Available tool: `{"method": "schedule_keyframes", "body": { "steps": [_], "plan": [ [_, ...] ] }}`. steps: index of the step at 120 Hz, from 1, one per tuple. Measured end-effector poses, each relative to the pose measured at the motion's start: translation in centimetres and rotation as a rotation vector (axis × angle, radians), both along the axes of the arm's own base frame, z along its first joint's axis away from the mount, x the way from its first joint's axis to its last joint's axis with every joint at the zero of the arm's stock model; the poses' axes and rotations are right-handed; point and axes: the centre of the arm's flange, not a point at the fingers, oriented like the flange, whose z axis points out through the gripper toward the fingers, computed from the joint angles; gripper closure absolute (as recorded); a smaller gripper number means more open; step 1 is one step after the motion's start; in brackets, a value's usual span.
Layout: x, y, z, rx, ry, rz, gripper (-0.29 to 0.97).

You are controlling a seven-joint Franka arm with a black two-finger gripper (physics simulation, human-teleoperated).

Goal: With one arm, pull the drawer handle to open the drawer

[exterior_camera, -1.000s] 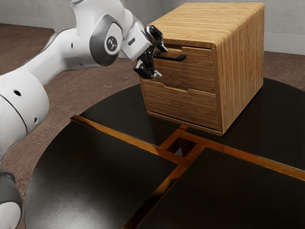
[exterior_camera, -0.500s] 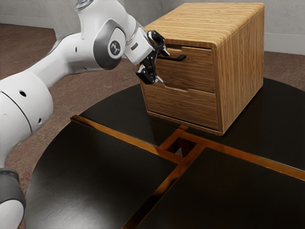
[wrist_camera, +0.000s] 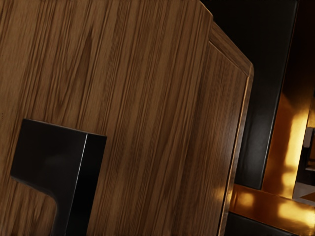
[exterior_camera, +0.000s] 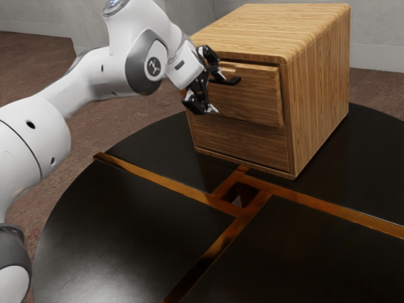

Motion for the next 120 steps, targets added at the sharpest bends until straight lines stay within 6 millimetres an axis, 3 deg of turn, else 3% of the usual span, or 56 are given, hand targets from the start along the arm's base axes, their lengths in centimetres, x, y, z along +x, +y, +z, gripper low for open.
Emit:
{"method": "schedule_keyframes", "body": {
  "steps": [19,68,120],
  "plan": [
    [-0.7,0.5,0.6,-0.002,-0.002,0.009,0.2],
    [-3.3,1.2,0.6,-0.029,0.028,0.015,0.22],
    [-8.4,2.0,1.1,-0.041,0.056,0.009,0.25]
  ]
}}
